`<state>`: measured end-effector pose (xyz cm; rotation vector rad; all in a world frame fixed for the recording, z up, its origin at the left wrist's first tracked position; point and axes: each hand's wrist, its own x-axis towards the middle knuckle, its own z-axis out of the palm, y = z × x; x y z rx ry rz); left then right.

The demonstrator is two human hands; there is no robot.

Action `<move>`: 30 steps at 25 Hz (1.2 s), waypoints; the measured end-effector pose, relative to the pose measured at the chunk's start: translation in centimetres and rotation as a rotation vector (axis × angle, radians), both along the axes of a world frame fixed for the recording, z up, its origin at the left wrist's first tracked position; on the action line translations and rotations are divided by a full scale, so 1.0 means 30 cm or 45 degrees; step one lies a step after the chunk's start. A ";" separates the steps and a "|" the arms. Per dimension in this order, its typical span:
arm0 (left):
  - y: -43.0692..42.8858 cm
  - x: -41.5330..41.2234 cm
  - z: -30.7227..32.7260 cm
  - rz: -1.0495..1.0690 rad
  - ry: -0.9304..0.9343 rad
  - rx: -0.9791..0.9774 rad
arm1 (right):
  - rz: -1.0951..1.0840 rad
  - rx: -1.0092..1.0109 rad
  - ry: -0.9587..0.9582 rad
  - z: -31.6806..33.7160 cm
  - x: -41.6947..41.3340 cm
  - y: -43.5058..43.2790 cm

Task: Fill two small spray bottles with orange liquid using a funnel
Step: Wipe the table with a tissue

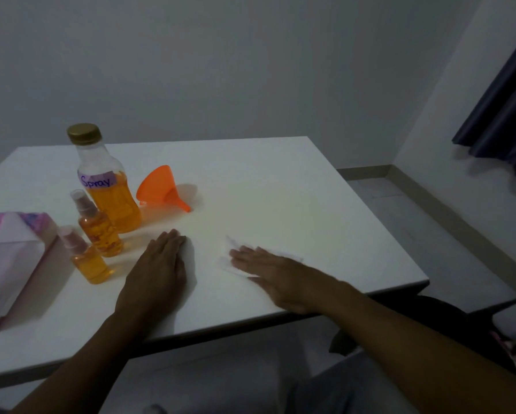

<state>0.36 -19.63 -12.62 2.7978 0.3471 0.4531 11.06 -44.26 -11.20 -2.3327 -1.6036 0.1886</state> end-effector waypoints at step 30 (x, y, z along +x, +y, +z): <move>0.001 0.006 -0.003 0.033 0.011 -0.149 | 0.190 -0.023 -0.047 -0.022 -0.020 -0.002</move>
